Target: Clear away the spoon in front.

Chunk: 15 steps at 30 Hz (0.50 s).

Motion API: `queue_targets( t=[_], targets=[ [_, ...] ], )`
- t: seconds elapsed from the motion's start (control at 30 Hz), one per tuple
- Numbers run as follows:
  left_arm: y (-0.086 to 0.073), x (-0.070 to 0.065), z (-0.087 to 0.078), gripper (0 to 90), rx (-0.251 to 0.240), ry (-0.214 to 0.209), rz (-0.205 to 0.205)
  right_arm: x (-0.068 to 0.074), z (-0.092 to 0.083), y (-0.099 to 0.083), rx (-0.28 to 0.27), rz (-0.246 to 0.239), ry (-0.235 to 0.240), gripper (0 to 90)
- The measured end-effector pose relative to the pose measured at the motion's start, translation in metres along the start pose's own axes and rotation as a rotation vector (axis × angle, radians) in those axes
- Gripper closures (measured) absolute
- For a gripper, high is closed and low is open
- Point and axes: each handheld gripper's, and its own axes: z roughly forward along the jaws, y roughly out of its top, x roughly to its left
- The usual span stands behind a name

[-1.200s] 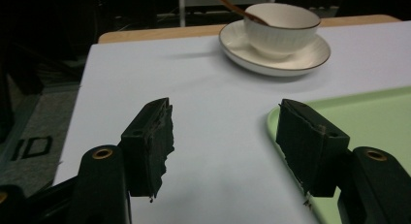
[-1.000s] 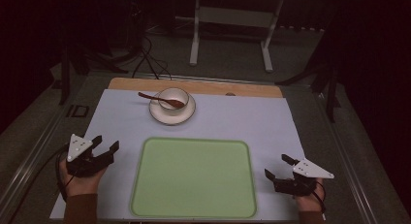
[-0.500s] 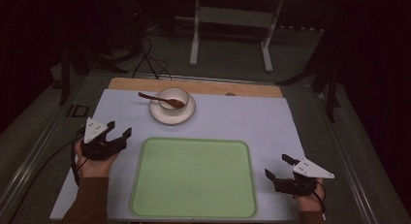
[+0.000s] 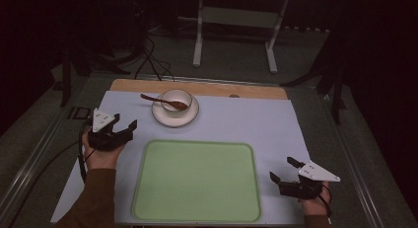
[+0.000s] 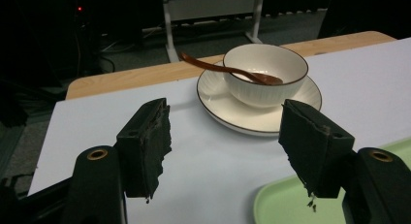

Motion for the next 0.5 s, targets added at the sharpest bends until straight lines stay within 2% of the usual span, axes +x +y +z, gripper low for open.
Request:
queue_targets(
  t=[0.23, 0.5],
  targets=[
    [0.014, -0.002, 0.008, 35.2, -0.007, 0.004, 0.019, 0.000, 0.000, 0.000, 0.004, -0.001, -0.002, 14.3],
    [0.024, -0.001, 0.018, 34.3, 0.000, 0.008, 0.014, 0.001, 0.001, 0.000, 0.016, -0.006, -0.007, 14.3]
  ],
)
